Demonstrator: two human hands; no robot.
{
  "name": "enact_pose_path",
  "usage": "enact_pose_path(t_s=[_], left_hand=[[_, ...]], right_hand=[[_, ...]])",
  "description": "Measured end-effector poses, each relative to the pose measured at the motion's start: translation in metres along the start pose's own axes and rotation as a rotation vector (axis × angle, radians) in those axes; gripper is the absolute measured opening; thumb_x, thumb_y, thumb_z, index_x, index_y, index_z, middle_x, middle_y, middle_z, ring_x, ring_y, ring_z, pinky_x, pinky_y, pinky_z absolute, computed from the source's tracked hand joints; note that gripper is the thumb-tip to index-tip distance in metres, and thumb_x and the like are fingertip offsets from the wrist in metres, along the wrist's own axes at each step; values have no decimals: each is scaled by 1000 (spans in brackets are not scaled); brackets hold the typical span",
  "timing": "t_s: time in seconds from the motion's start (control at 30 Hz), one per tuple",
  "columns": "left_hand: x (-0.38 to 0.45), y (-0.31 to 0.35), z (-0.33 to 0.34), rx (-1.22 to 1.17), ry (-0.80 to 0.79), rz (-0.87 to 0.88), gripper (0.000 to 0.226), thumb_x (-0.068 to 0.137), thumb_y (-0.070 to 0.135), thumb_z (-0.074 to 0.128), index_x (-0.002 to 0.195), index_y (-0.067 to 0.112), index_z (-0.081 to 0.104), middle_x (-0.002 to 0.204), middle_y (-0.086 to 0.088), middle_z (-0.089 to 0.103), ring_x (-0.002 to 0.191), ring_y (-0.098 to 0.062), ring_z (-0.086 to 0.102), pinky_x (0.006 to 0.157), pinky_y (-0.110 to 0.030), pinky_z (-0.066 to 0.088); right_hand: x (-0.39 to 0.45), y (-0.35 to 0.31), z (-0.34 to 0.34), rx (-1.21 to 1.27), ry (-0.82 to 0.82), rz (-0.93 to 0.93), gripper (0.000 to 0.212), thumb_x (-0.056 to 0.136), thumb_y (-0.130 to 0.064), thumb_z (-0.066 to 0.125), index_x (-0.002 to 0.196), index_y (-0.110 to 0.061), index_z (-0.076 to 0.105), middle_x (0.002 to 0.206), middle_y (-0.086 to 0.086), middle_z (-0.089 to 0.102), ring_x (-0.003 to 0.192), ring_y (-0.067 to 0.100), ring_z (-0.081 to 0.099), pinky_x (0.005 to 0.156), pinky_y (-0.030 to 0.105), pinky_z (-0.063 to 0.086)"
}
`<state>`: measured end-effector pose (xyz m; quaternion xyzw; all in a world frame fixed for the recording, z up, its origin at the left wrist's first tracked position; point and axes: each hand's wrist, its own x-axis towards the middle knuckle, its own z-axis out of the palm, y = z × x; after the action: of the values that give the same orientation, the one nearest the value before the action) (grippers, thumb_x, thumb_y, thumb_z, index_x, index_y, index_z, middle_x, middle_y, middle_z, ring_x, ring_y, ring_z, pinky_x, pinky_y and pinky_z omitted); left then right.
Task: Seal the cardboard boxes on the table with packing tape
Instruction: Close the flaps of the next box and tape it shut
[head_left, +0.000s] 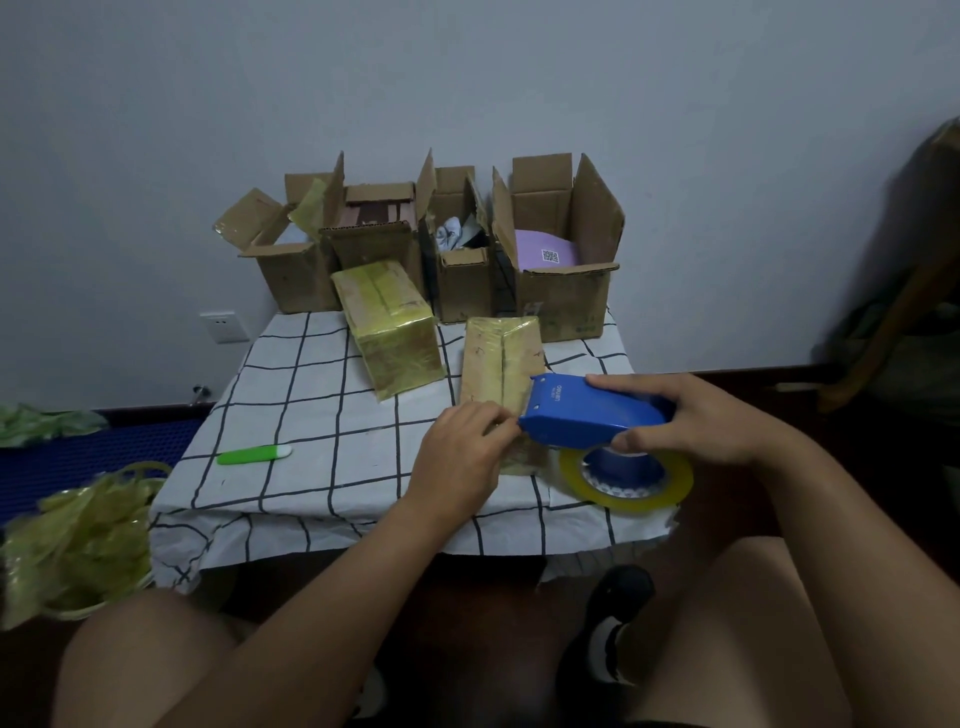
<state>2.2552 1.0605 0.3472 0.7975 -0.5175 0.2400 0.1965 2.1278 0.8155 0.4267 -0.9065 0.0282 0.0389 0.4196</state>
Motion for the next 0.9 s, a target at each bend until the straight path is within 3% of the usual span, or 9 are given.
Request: enact_pose_path(t_s=[0.07, 0.2, 0.43, 0.73, 0.9], left_hand=[[0, 1, -3, 15, 8, 6, 21, 87, 16, 63, 108, 13, 67, 95, -4, 63, 84, -25, 58, 68, -34, 44], [2, 2, -1, 38, -9, -16, 34, 81, 12, 75, 114, 17, 67, 94, -3, 60, 83, -24, 56, 70, -33, 42], [3, 11, -9, 141, -146, -27, 80, 66, 19, 86, 137, 34, 51, 95, 0, 51, 84, -20, 51, 73, -33, 43], [3, 12, -4, 103, -97, -28, 73, 71, 10, 80, 136, 27, 53, 92, 1, 54, 80, -22, 52, 72, -34, 43], [4, 12, -2, 83, -76, -43, 65, 71, 9, 80, 130, 25, 59, 91, 0, 54, 80, -23, 53, 72, -35, 43]], right_hand=[[-6, 6, -6, -12, 1, 10, 60, 86, -32, 75, 125, -67, 46, 118, -14, 57, 96, 8, 62, 76, 16, 50], [-27, 17, -31, -90, -10, 45, 63, 83, -33, 78, 126, -69, 48, 124, -14, 58, 101, 11, 63, 82, 22, 52], [-15, -5, -36, -372, -120, 51, 62, 87, -40, 71, 132, -64, 37, 114, -15, 52, 97, 7, 55, 79, 19, 45], [19, -58, -35, -738, -248, 24, 61, 88, -43, 68, 144, -47, 44, 112, -13, 46, 98, 12, 48, 81, 27, 35], [42, -86, -38, -752, -350, 109, 57, 83, -46, 71, 138, -39, 56, 119, -8, 54, 103, 16, 52, 86, 29, 41]])
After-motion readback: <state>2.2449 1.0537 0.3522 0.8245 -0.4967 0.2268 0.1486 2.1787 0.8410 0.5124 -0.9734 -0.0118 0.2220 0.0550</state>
